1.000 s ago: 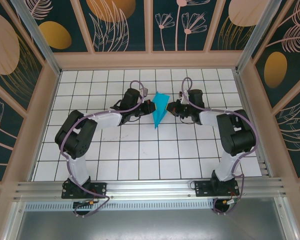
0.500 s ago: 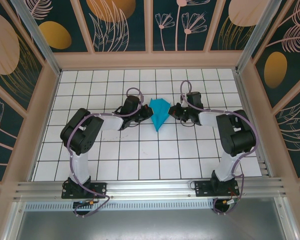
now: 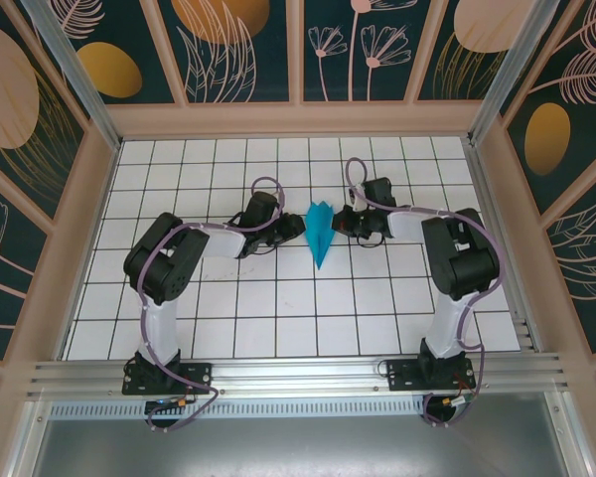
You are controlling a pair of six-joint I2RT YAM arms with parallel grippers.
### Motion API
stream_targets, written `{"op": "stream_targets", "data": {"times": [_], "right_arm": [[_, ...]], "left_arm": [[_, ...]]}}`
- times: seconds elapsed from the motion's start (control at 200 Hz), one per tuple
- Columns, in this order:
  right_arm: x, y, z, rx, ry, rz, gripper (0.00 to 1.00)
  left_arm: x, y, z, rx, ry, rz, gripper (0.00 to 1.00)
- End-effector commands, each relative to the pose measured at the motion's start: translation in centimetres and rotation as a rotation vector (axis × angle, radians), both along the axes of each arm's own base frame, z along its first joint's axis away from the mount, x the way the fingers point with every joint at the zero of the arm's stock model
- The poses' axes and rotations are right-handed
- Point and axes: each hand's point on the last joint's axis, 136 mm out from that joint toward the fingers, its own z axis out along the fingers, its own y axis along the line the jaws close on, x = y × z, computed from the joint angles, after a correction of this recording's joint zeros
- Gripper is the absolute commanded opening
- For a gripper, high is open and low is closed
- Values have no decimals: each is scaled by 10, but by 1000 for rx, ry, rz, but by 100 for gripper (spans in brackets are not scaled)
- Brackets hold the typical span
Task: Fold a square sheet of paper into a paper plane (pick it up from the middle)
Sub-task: Move the paper plane to the top-center of the table.
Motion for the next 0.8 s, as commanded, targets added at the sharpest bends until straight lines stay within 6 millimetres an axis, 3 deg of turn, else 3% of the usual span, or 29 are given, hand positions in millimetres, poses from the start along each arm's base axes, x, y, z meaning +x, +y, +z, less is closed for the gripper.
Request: {"op": "stream_targets", "data": {"times": [0.0, 0.12, 0.325, 0.495, 0.661, 0.796], "right_arm": [[-4, 9, 0, -8, -9, 86, 2], [-2, 14, 1, 5, -19, 117, 4], [4, 12, -4, -20, -4, 105, 13], [8, -2, 16, -74, -40, 0, 27], [-6, 0, 40, -124, -99, -62, 38], [-20, 6, 42, -247, -130, -108, 42]], "left_arm": [[1, -5, -1, -1, 6, -47, 29], [1, -7, -5, 9, 15, -64, 28], [2, -4, -15, 48, 41, -55, 13], [0, -1, -21, 63, 57, -43, 7], [1, -2, -18, 49, 52, -43, 5], [1, -3, -15, 37, 49, -43, 5]]}}
